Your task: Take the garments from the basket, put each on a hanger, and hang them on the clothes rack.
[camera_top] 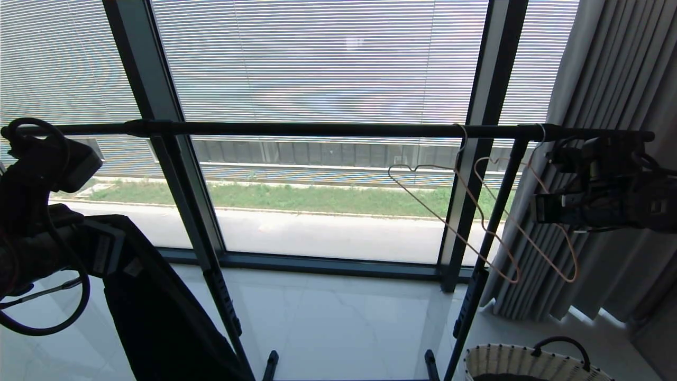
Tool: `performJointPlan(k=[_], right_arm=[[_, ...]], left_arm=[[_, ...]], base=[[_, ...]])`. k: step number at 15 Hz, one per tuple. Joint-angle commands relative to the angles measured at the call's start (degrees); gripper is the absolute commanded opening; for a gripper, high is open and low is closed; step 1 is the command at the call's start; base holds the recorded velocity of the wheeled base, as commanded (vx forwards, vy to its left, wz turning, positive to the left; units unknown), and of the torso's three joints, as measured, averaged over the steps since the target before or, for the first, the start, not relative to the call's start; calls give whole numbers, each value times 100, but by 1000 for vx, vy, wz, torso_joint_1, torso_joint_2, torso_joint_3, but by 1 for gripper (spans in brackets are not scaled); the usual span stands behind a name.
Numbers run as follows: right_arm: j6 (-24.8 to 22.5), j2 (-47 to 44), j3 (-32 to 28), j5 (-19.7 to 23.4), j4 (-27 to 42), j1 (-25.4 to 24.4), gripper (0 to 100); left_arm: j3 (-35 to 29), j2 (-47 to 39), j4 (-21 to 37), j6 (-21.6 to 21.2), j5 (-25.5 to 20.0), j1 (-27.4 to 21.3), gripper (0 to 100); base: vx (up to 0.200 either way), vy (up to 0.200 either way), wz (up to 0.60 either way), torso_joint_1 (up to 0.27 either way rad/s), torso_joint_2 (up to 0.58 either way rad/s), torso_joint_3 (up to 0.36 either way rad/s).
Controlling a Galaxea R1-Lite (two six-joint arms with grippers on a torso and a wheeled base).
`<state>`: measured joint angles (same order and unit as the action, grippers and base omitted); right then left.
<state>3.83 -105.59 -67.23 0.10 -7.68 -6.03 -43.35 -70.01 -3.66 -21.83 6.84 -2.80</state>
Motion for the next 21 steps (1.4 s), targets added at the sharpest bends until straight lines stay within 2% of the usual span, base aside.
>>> performJointPlan(k=[1,4,10,13,15,18,21], right_arm=[[83,57,-1,-62,-5,-3,0],[373,224,8,-212,-5,-3,0],[435,909,272,-247,-67,-3,0],[373,1138,1274,-265,-1526,-3,0],[232,1208,1766,-344,-2185,-3,0],[206,1718,2135,-440,-2247,6,0],[57,2307,2698,-440,-2229,23,0]], left_arm=[[2,14,-3,4,2,-1,0],[-7,14,-3,4,2,8,0],[-33,14,-21,4,19,52,0],[-42,31,-21,4,19,52,0],[-42,75,-21,4,19,52,0],[-42,119,-30,-5,19,52,0],[-42,128,-21,-5,19,52,0]], base=[[0,0,0,0,0,0],[0,0,0,0,0,0],[0,0,0,0,0,0],[0,0,0,0,0,0],[0,0,0,0,0,0],[0,0,0,0,0,0],[-200,0,0,2,7,-1]])
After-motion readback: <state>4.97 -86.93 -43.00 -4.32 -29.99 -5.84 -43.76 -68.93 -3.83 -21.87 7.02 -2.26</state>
